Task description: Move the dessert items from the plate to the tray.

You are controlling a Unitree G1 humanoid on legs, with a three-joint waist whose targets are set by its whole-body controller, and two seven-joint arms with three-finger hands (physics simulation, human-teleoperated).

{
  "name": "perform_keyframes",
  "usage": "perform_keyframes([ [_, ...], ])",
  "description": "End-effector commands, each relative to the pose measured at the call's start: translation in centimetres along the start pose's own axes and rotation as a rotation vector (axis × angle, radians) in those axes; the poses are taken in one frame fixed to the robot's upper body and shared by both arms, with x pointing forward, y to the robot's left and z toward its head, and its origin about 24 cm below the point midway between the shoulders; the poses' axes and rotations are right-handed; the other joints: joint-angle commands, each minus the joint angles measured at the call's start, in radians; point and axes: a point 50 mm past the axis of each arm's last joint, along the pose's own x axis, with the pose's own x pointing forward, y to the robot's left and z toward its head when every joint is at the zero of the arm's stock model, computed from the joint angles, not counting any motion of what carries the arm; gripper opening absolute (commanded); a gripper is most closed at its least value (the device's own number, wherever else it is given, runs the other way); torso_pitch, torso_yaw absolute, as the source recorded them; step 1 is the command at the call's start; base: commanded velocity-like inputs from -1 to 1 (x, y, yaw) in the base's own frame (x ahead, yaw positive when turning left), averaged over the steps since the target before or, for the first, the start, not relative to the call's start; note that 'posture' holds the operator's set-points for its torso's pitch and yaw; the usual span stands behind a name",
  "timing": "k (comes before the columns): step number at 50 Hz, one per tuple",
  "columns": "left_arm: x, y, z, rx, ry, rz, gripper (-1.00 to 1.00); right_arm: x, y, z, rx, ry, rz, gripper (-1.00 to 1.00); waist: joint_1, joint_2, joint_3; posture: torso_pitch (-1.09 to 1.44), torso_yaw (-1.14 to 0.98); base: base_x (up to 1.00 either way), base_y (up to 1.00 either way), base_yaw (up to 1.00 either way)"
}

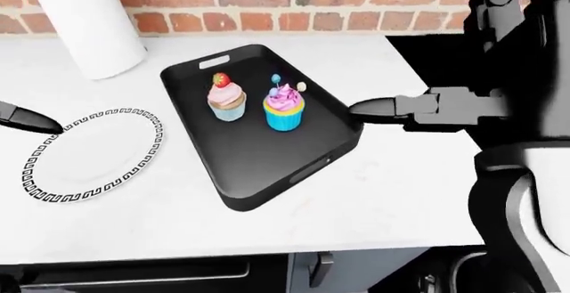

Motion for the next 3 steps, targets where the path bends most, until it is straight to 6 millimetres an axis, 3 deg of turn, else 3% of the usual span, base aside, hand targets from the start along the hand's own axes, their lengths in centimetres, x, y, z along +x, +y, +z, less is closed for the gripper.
perform_keyframes([
  [1, -0.81, 0.77, 0.45, 0.02, -0.03, 0.027, 1.0, -0.01, -0.54, 1.15, -0.007, -0.042, -0.014, 1.0, -0.001, 0.003, -0.016, 0.0, 0.0, 0.0, 0.0, 0.0],
  [3, -1.58, 1.26, -0.15, 0.025, -0.011, 0.055, 1.0, -0.14, -0.96, 1.39, -0.015, -0.044, -0.026, 1.0, -0.001, 0.005, -0.014, 0.0, 0.0, 0.0, 0.0, 0.0],
])
